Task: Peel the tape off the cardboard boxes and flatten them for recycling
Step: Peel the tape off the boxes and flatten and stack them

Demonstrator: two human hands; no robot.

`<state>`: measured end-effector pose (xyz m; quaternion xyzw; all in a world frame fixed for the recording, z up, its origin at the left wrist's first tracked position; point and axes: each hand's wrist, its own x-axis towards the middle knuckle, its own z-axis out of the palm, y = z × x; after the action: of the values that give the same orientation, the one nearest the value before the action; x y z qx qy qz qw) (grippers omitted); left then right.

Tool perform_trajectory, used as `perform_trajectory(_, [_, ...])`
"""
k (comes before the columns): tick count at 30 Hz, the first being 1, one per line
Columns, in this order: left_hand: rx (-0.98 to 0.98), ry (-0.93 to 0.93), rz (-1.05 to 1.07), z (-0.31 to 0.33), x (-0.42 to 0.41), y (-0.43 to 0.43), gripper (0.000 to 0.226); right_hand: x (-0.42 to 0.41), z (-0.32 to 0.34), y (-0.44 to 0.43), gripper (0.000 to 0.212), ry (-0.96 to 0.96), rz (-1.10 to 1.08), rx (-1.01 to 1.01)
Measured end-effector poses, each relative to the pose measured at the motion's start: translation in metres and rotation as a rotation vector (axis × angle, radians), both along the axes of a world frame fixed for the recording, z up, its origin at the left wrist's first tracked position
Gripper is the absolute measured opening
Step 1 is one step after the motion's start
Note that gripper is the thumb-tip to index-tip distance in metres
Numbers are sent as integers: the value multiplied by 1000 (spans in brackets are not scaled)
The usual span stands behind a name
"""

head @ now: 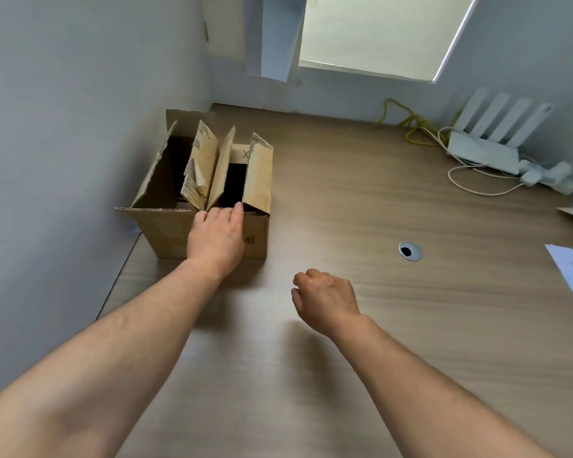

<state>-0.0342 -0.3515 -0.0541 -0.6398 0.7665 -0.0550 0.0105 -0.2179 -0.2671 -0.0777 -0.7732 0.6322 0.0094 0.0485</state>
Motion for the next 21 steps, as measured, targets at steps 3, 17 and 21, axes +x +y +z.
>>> perform_trajectory(3, [-42, -35, 6, -3, -9, 1, 38, -4, -1, 2, 32, -6, -28, 12])
perform_trajectory(17, [34, 155, -165, 15, -107, 162, 36, -56, 32, 54, 59, -569, -495, 153])
perform_trajectory(21, [72, 198, -207, 28, -123, 204, 31, -75, 35, 82, 49, -687, -481, 239])
